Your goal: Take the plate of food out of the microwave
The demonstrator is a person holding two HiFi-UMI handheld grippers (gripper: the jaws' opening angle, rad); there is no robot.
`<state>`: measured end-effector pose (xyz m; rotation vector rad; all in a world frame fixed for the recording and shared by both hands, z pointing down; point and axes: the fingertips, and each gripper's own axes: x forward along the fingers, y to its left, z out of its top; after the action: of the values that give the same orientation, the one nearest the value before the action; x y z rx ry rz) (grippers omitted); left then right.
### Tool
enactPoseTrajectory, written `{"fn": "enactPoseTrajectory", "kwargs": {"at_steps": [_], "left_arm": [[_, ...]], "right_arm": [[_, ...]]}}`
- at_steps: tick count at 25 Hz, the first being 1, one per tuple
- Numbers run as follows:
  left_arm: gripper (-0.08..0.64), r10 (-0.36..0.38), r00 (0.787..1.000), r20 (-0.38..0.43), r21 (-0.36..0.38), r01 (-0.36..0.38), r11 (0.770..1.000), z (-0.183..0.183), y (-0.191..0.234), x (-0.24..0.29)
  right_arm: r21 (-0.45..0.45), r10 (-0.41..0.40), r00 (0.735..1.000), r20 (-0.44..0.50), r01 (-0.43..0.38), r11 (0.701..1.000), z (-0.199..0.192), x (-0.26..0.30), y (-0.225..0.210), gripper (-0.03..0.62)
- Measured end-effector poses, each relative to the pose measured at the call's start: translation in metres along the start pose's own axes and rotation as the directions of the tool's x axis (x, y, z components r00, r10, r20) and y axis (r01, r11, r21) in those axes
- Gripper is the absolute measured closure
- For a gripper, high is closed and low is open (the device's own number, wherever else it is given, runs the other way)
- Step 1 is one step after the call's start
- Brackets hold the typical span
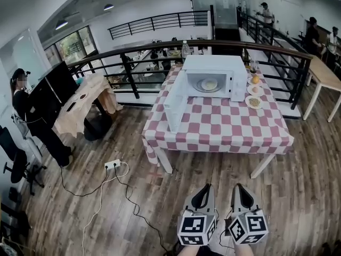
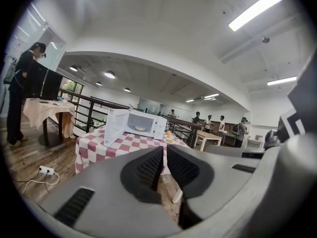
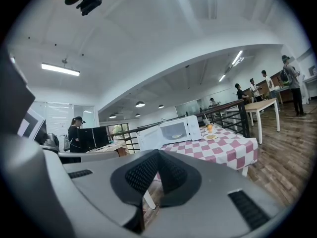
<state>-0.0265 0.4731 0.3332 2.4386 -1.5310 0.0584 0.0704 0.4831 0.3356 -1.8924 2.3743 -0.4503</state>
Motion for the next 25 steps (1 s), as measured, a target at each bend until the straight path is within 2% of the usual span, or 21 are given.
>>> {"fn": "enactPoseTrajectory", "kwargs": {"at_steps": [5, 13, 25], "left_arm": [[0.525, 0.005, 1.000, -0.005, -0.005, -0.005, 1.000, -0.001, 0.003, 0.016], [0.525, -0.035, 0.999, -0.026, -0.022, 0.035, 0.999, 0.002, 0.013, 0.063], [0.525, -0.060, 0.998, -0.024, -0.030, 0.059, 0.998, 0.037, 0.075, 0.140]], "right_arm": [[0.007, 0.003, 1.000, -0.005, -0.003, 1.000, 0.000, 0.012, -0.008, 0.600], [0.019, -0.027, 1.000, -0.012, 0.027, 0.999, 0.005, 0.054, -0.023, 0.600], [0.030, -0.052, 0.999, -0.016, 0.053, 0.998, 0.021, 0.152, -0.020, 0.600]]}}
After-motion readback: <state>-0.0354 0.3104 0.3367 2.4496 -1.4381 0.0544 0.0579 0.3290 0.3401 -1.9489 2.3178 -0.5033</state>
